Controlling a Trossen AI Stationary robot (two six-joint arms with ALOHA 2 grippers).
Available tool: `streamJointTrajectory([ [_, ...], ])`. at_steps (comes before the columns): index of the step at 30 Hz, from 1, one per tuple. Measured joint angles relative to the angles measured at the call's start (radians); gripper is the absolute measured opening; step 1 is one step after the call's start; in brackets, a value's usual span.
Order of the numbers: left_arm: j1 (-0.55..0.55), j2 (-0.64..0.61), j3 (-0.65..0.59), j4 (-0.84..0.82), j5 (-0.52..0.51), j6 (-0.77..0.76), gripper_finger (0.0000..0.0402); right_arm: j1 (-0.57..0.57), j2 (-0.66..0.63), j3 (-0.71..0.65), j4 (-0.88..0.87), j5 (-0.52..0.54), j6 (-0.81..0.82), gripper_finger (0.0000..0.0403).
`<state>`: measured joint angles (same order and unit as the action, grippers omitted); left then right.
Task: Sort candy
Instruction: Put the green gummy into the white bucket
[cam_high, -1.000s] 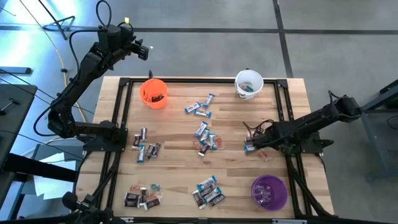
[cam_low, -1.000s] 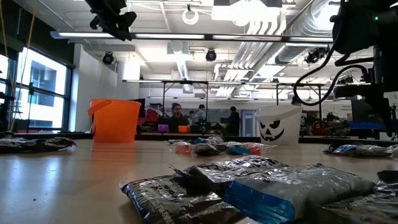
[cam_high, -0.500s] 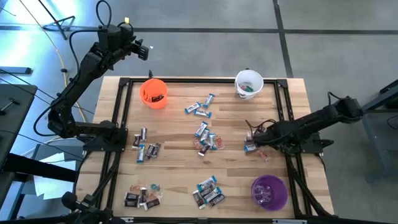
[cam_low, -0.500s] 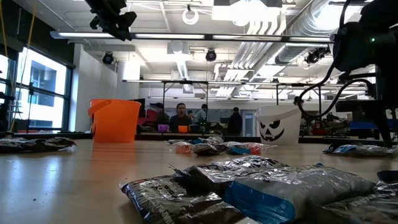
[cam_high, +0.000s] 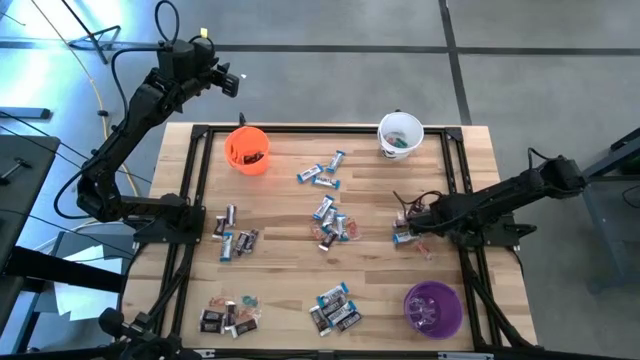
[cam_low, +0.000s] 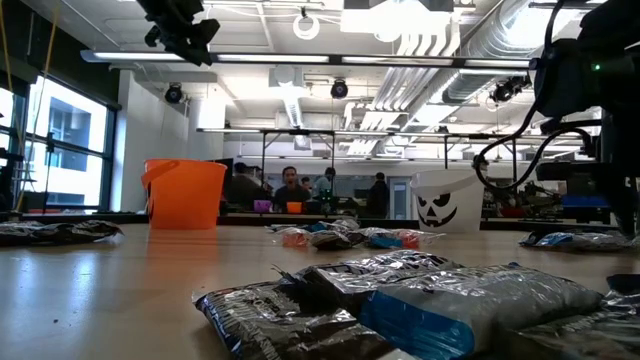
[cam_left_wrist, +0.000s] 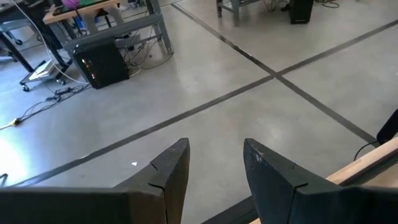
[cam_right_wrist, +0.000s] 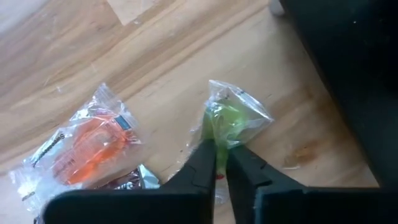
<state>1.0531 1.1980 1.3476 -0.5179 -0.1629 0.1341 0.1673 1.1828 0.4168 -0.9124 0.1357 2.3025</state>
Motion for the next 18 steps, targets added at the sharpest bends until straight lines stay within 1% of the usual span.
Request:
streamJointTrajectory([
  [3, 0.000, 0.000, 0.000, 0.000, 0.000, 0.001, 0.0140, 0.000, 0.002, 0.000, 0.000, -0.001, 0.000, 0.0016],
  [6, 0.000, 0.000, 0.000, 0.000, 0.000, 0.001, 0.0140, -0.001, 0.000, 0.013, -0.007, -0.003, -0.021, 0.0005],
  [11, 0.000, 0.000, 0.000, 0.000, 0.000, 0.001, 0.0140, -0.001, -0.029, 0.046, -0.021, 0.042, -0.035, 0.0001],
  [18, 0.000, 0.000, 0.000, 0.000, 0.000, 0.001, 0.0140, 0.005, -0.049, 0.097, -0.021, 0.075, -0.043, 0.0000],
])
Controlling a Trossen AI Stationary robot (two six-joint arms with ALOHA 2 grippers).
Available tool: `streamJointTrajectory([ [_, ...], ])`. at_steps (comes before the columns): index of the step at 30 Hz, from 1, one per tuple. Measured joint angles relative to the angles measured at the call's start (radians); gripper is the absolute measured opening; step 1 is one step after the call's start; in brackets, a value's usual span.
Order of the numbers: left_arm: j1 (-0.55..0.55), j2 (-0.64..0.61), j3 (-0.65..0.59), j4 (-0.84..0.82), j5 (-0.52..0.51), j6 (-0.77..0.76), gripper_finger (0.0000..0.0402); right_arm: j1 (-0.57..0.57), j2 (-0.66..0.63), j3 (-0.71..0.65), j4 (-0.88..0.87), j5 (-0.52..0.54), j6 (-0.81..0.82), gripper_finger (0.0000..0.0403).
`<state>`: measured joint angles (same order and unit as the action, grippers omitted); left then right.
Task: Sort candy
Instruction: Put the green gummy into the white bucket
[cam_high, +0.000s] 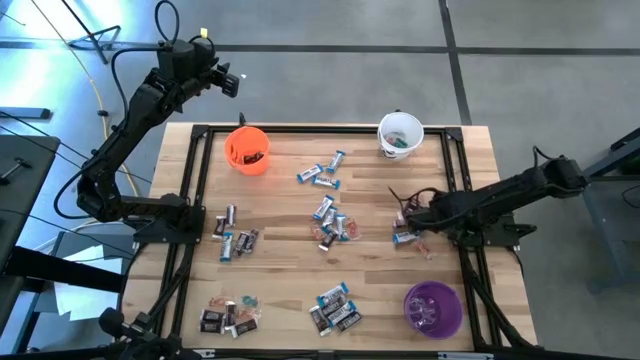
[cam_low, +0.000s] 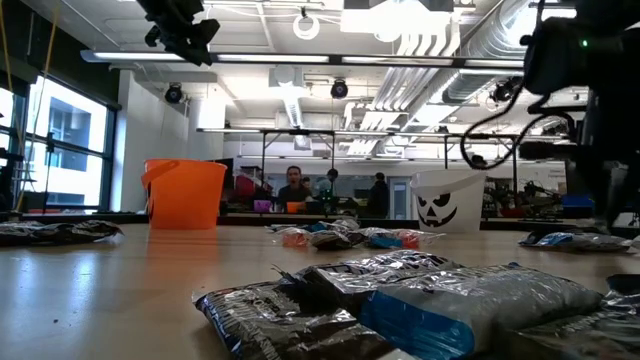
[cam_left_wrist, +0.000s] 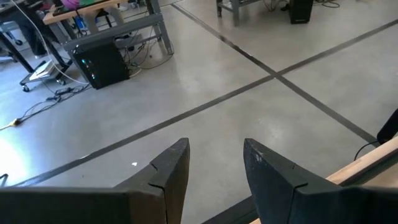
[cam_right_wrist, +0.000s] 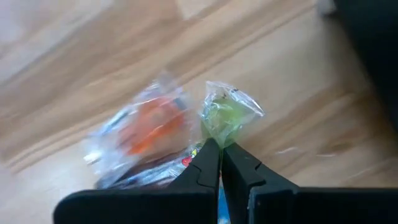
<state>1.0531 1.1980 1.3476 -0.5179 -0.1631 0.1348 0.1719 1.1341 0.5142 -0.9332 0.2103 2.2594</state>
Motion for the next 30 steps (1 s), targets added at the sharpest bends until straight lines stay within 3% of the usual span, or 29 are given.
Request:
streamJointTrajectory([
  [6, 0.000, 0.000, 0.000, 0.000, 0.000, -0.001, 0.0140, 0.000, -0.002, 0.097, -0.058, 0.115, -0.020, 0.0000],
  [17, 0.000, 0.000, 0.000, 0.000, 0.032, -0.030, 0.0140, -0.063, -0.003, 0.331, -0.243, 0.508, -0.128, 0.0000],
  [21, 0.000, 0.000, 0.000, 0.000, 0.058, -0.050, 0.0140, -0.147, -0.003, 0.384, -0.243, 0.619, -0.249, 0.0000],
  [30, 0.000, 0.000, 0.000, -0.001, 0.067, -0.053, 0.0140, -0.418, -0.003, 0.420, -0.156, 0.662, -0.517, 0.0000],
])
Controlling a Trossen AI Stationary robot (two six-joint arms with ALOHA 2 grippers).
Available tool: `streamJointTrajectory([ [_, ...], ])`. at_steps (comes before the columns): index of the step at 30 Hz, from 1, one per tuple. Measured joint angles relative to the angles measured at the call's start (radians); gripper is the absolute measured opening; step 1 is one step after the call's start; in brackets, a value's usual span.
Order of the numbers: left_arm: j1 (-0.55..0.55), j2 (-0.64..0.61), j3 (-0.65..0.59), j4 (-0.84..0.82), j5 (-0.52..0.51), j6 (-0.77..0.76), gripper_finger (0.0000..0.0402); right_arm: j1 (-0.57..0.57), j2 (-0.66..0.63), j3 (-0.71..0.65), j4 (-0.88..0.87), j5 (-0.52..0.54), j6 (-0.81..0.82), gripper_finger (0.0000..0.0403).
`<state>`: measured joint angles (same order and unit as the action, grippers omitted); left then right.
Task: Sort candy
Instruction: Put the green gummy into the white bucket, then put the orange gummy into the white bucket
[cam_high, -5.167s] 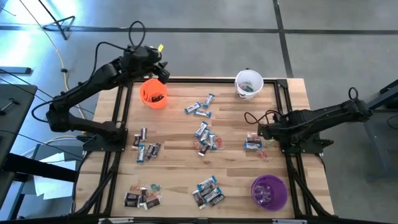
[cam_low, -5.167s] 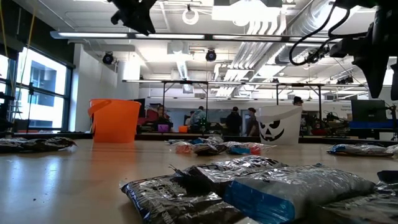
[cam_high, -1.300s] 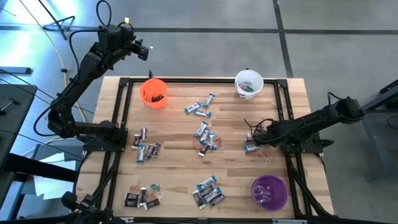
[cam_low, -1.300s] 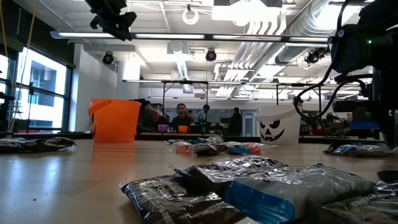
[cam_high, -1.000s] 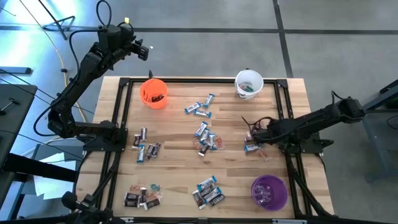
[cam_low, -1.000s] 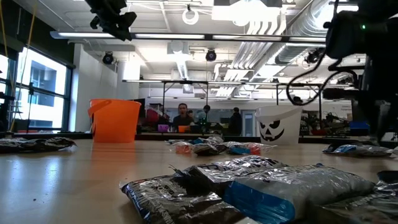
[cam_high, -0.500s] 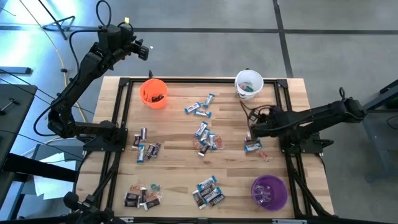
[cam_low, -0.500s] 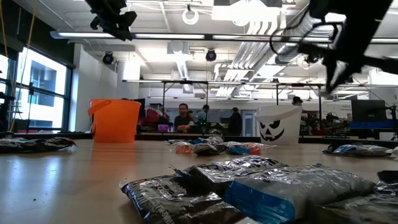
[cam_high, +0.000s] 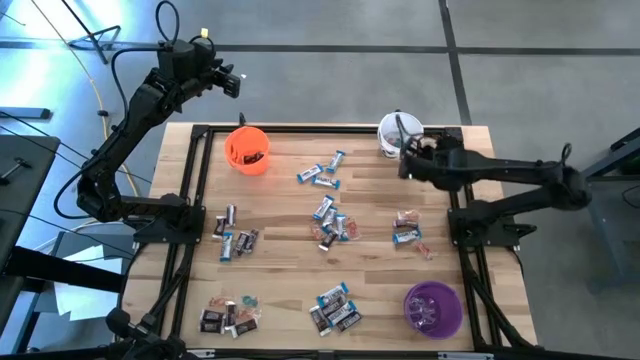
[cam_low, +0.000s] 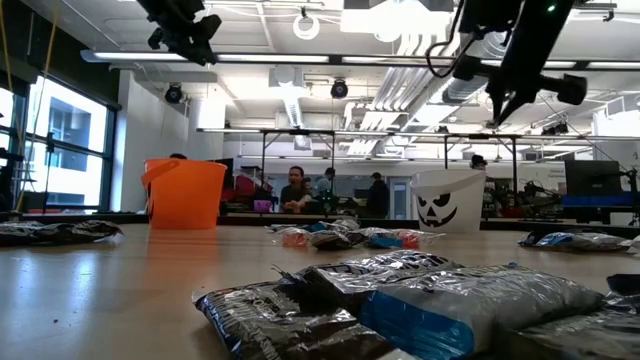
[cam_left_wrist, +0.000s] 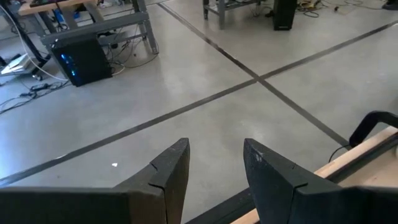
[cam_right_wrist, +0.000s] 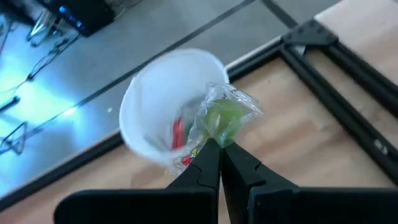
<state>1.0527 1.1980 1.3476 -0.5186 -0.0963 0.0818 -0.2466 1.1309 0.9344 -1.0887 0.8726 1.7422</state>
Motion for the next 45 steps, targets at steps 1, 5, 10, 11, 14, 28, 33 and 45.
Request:
streamJointTrajectory([
  [1, 0.000, 0.000, 0.000, 0.000, 0.000, 0.000, 0.0140, -0.029, 0.000, 0.000, 0.033, -0.006, -0.036, 0.0000],
  [5, 0.000, 0.000, 0.000, 0.000, 0.001, 0.000, 0.0140, -0.140, 0.000, 0.000, 0.207, -0.024, -0.247, 0.0000],
  [10, 0.001, 0.000, 0.000, 0.000, 0.001, 0.000, 0.0140, -0.296, 0.001, 0.000, 0.414, -0.075, -0.511, 0.0000],
  [11, 0.001, 0.000, 0.000, 0.000, 0.001, 0.000, 0.0140, -0.328, 0.004, 0.000, 0.442, -0.105, -0.555, 0.0000],
  [14, 0.001, 0.000, 0.000, 0.000, 0.001, 0.000, 0.0140, -0.418, 0.027, 0.000, 0.515, -0.224, -0.650, 0.0000],
  [28, 0.001, 0.000, 0.000, -0.009, 0.001, 0.000, 0.0140, -0.539, 0.120, 0.000, 0.713, -0.488, -0.843, 0.0005],
  [33, 0.001, 0.000, 0.000, -0.009, 0.001, 0.000, 0.0140, -0.539, 0.120, 0.000, 0.712, -0.569, -0.895, 0.0042],
  [45, 0.001, 0.000, 0.000, -0.030, 0.000, 0.000, 0.0140, -0.539, 0.119, 0.000, 0.669, -0.683, -0.913, 0.0120],
])
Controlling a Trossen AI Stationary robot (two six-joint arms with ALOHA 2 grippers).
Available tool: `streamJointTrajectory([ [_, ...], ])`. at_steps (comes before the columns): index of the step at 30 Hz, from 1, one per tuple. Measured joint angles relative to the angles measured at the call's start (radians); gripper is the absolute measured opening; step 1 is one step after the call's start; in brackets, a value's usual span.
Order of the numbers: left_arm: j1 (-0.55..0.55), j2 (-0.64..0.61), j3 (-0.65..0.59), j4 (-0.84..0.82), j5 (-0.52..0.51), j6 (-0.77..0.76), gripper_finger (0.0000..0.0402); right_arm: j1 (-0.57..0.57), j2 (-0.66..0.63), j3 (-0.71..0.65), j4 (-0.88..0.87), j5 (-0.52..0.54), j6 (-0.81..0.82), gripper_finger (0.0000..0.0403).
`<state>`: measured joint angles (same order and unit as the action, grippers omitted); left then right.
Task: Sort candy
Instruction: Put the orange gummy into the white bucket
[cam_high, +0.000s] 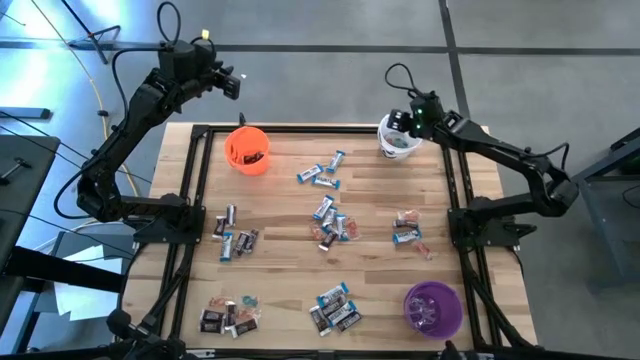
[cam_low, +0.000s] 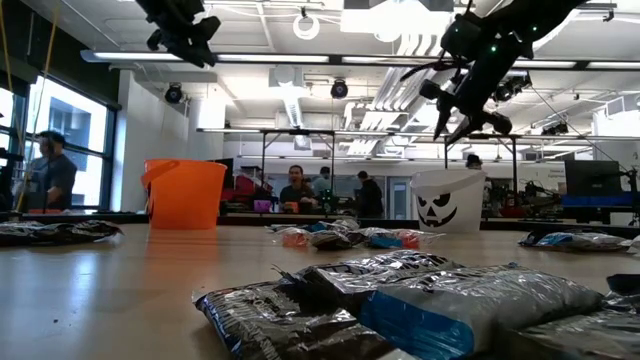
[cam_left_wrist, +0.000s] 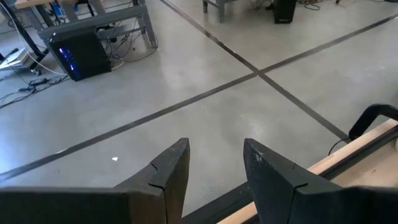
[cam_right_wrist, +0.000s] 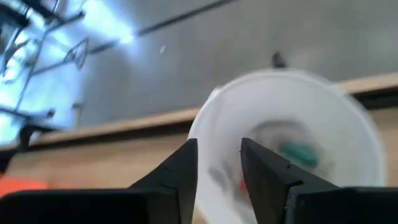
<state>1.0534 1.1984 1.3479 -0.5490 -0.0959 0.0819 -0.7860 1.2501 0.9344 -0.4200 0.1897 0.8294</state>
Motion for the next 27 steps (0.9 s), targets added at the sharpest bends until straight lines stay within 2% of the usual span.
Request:
streamJointTrajectory([
  [7, 0.000, 0.000, 0.000, -0.024, 0.000, 0.000, 0.0140, 0.004, -0.018, 0.000, -0.112, -0.369, -0.022, 0.0122],
  [9, 0.000, 0.000, 0.000, -0.026, 0.000, 0.000, 0.0140, 0.018, -0.038, 0.000, -0.180, -0.440, -0.020, 0.0122],
  [15, 0.000, 0.000, 0.000, -0.030, 0.000, -0.002, 0.0140, 0.102, -0.119, 0.000, -0.396, -0.460, -0.020, 0.0122],
  [22, -0.001, 0.000, 0.000, -0.030, 0.000, -0.014, 0.0140, 0.210, -0.196, 0.000, -0.503, -0.465, -0.118, 0.0122],
  [27, -0.002, 0.000, 0.000, -0.030, 0.016, -0.073, 0.0140, 0.252, -0.215, 0.000, -0.590, -0.543, -0.153, 0.0122],
])
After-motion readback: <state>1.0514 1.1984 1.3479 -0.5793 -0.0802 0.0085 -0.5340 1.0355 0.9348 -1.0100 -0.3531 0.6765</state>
